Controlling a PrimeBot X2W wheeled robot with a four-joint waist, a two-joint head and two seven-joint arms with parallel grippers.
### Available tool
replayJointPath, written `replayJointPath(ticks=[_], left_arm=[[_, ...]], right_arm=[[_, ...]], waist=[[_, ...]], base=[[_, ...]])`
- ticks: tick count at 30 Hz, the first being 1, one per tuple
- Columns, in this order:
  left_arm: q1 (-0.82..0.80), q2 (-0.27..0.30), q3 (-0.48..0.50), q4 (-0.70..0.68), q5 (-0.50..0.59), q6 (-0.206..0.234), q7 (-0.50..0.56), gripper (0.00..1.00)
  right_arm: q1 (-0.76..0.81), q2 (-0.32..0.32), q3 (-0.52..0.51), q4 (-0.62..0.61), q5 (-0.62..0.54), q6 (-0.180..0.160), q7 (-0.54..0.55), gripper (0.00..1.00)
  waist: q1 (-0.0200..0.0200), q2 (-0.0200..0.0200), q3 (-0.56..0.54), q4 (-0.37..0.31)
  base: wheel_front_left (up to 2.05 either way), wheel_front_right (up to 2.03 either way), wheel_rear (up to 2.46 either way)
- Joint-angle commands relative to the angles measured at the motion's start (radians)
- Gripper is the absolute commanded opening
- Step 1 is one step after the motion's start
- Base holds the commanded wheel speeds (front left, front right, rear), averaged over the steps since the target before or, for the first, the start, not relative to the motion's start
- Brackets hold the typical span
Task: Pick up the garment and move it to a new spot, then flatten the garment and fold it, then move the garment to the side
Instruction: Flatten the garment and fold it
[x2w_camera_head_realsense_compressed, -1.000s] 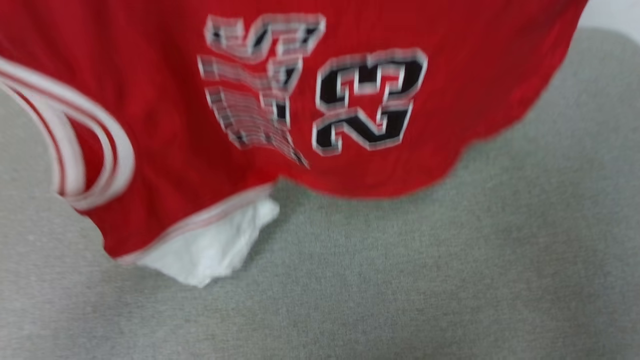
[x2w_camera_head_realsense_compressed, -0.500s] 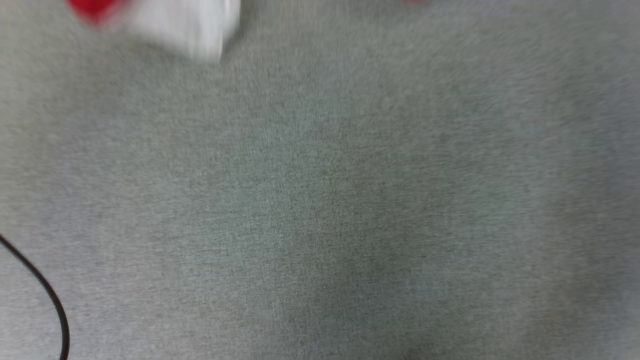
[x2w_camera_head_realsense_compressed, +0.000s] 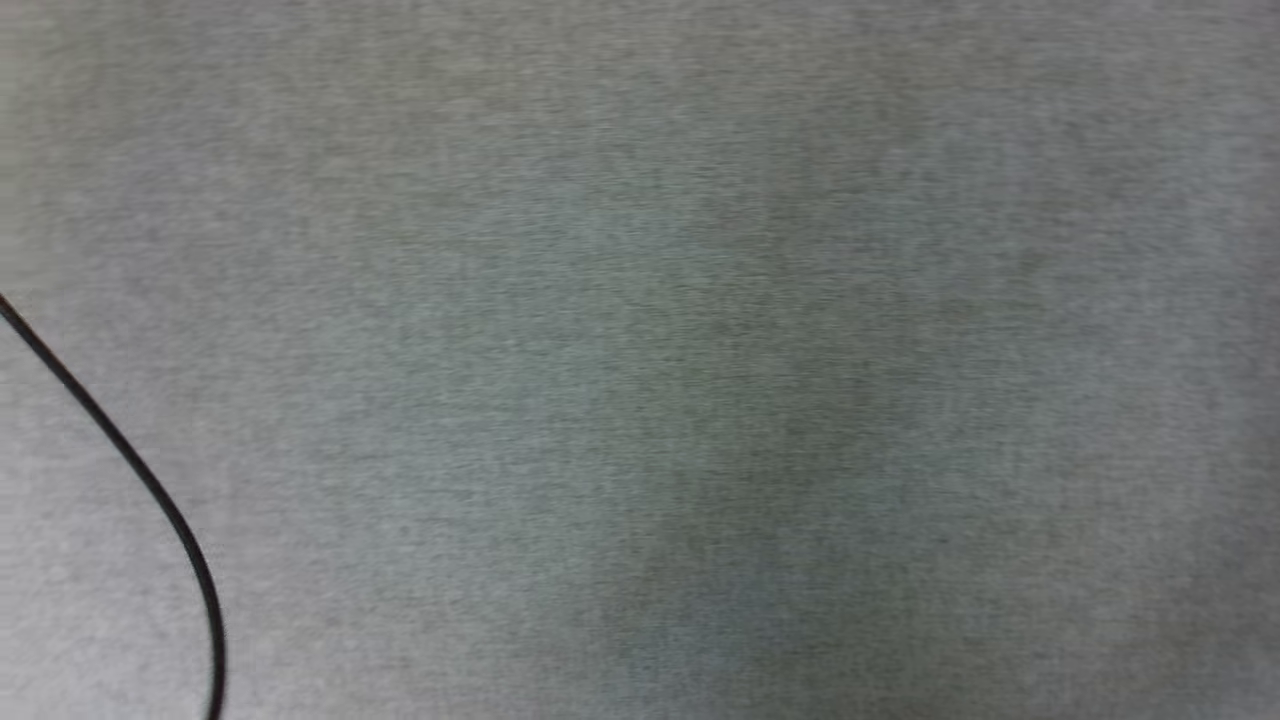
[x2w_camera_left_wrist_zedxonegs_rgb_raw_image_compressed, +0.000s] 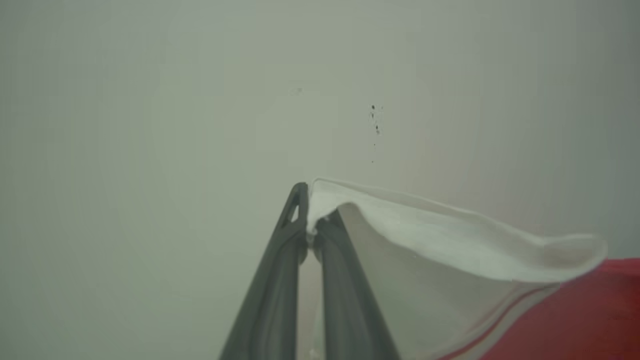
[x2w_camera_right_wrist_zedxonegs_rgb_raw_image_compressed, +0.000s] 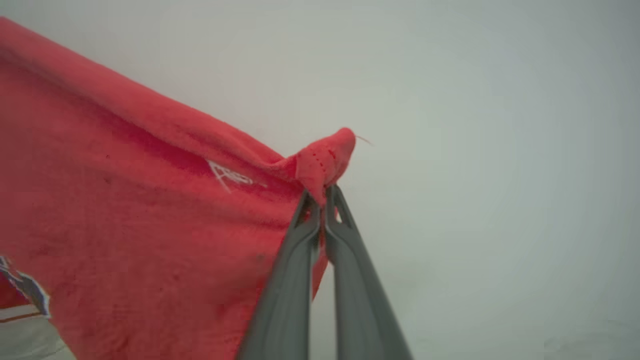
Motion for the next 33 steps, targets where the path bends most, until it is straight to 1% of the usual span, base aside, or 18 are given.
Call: replayJointPath(ticks=[1,3,7,9,12,16,20,26,28,29,33], left_arm=[[0.064,-0.009,-0.008,0.023,-0.008,-0.008,-0.032,0.0],[0.141,-0.025,-0.027,0.038,-0.008,-0.017,-0.066,0.0],[0.315,-0.051,-0.054,0.024,-0.017,-0.018,-0.108,0.0],[0.415,-0.065,-0.071,0.004,-0.012,-0.011,-0.12,0.0],[0.559,-0.078,-0.083,-0.035,-0.01,-0.003,-0.133,0.0],[0.76,-0.088,-0.089,-0.103,-0.019,0.022,-0.136,0.0],[0.967,-0.069,-0.122,-0.186,-0.009,0.061,-0.127,0.0],[1.247,-0.04,-0.153,-0.294,-0.044,0.113,-0.095,0.0],[1.331,-0.024,-0.166,-0.327,-0.052,0.127,-0.083,0.0],[1.449,-0.002,-0.172,-0.375,-0.078,0.148,-0.065,0.0],[1.598,0.03,-0.169,-0.42,-0.107,0.181,-0.06,0.0]], right_arm=[[0.028,-0.02,0.015,0.028,-0.009,-0.001,-0.019,0.0],[0.063,-0.024,0.031,0.065,0.002,-0.001,-0.038,0.0],[0.15,-0.032,0.064,0.119,0.021,-0.001,-0.072,0.0],[0.214,-0.044,0.104,0.134,0.029,-0.001,-0.085,0.0],[0.307,-0.049,0.125,0.149,0.057,-0.001,-0.102,0.0],[0.449,-0.066,0.171,0.165,0.105,-0.001,-0.112,0.0],[0.595,-0.08,0.226,0.165,0.187,-0.001,-0.099,0.0],[0.808,-0.129,0.286,0.127,0.323,-0.001,-0.093,0.0],[0.867,-0.136,0.306,0.111,0.367,-0.001,-0.089,0.0],[0.946,-0.169,0.343,0.094,0.39,-0.001,-0.08,0.0],[1.037,-0.185,0.351,0.08,0.443,-0.001,-0.066,0.0]], waist=[[-0.0003,0.0,0.0,0.022],[-0.0003,0.0,-0.007,0.034],[-0.0003,0.0,-0.038,0.051],[-0.0003,0.0,-0.062,0.059],[-0.0003,0.0,-0.107,0.065],[-0.0003,0.0,-0.179,0.073],[-0.0003,0.0,-0.255,0.078],[-0.0003,0.0,-0.358,0.089],[-0.0003,0.0,-0.388,0.089],[-0.0003,0.0,-0.436,0.088],[-0.0003,0.0,-0.503,0.09]], base=[[0.0,0.0,0.0],[0.0,0.0,0.0],[0.0,0.0,0.0],[0.0,0.0,0.0],[0.0,0.0,0.0],[0.0,0.0,0.0],[0.0,0.0,0.0],[0.0,0.0,0.0],[0.0,0.0,0.0],[0.0,0.0,0.0],[0.0,0.0,0.0]])
